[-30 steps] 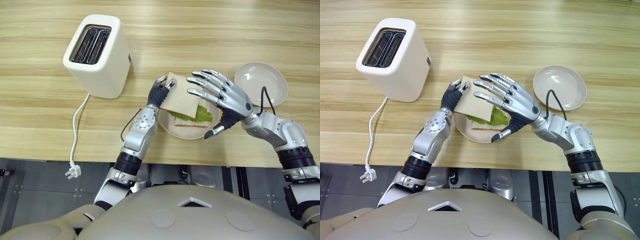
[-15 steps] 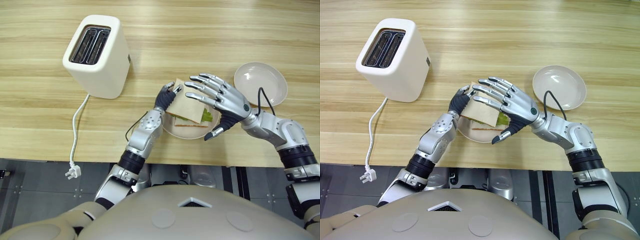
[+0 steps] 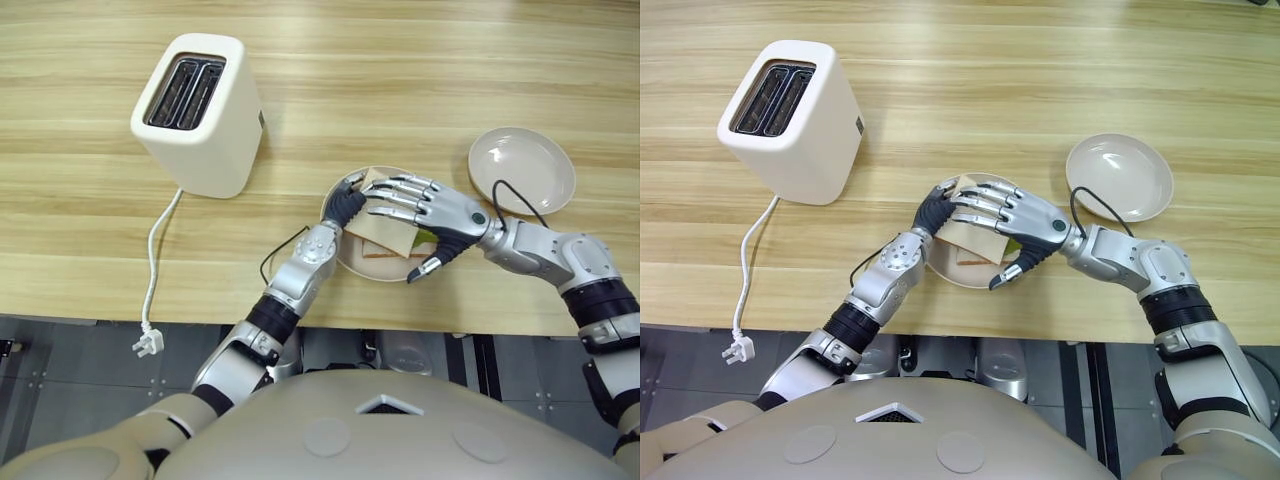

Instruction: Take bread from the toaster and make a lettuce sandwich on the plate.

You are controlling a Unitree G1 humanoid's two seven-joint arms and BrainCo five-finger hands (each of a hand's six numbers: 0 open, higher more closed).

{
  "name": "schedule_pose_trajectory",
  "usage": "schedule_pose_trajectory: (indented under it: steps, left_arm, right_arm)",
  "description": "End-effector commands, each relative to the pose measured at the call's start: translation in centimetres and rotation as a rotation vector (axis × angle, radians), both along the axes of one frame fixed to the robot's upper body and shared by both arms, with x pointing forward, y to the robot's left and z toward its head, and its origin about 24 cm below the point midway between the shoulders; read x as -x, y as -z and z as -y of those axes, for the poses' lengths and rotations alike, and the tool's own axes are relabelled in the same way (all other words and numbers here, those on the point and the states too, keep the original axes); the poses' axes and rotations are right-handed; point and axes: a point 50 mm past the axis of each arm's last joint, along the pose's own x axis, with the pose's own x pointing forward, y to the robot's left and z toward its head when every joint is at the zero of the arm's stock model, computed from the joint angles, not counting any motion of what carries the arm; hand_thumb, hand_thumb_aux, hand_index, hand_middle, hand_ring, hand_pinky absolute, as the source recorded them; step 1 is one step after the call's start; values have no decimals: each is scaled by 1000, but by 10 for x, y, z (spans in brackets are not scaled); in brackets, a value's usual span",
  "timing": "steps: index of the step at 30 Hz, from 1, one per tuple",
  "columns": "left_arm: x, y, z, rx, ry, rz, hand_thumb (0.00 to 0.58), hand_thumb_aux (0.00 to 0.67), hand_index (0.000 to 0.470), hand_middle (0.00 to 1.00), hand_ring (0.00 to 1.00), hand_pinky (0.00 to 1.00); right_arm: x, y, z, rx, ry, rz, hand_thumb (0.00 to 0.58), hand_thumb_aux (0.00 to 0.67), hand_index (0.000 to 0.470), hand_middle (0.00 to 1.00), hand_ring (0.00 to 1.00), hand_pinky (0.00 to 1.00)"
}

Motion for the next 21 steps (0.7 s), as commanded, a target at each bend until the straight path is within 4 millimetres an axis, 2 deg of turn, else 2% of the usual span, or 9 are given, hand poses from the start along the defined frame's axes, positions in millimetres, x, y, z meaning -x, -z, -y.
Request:
schedule_pose_trajectory:
  steps: [1,8,11,12,14,15,16,17,21]
  left_arm:
    - [10,-22,59,214,10,-63,580,670,460,1000,1000,1000]
    - [0,-22,41,167,-58,-20,579,646,444,1000,1000,1000]
    - [-7,-24,26,134,-111,26,527,468,321,1000,1000,1000]
    - [-9,-26,21,119,-123,47,449,352,242,1000,1000,1000]
    - [-13,-31,14,92,-145,89,0,0,0,996,996,996]
    - [-15,-33,10,81,-162,108,0,0,0,655,655,655]
    - [-17,-35,5,71,-179,124,0,0,0,655,655,655]
    - [-19,-37,0,63,-196,141,0,0,0,353,353,353]
    - [-22,-41,-16,45,-238,176,0,0,0,208,208,208]
  right_arm:
    - [0,29,25,236,128,-228,0,0,0,0,0,0]
    - [9,35,37,348,188,-405,0,0,0,0,0,0]
    - [11,38,41,398,215,-464,0,0,0,0,0,0]
    - [11,38,42,404,222,-472,0,0,0,0,0,0]
    - [11,39,41,403,232,-478,0,0,0,0,0,0]
    - [10,39,41,401,238,-476,0,0,0,0,0,0]
    - [10,39,40,399,242,-472,0,0,0,0,0,0]
    - [9,40,39,395,243,-466,0,0,0,0,0,0]
    - [6,39,39,389,260,-449,0,0,0,0,0,0]
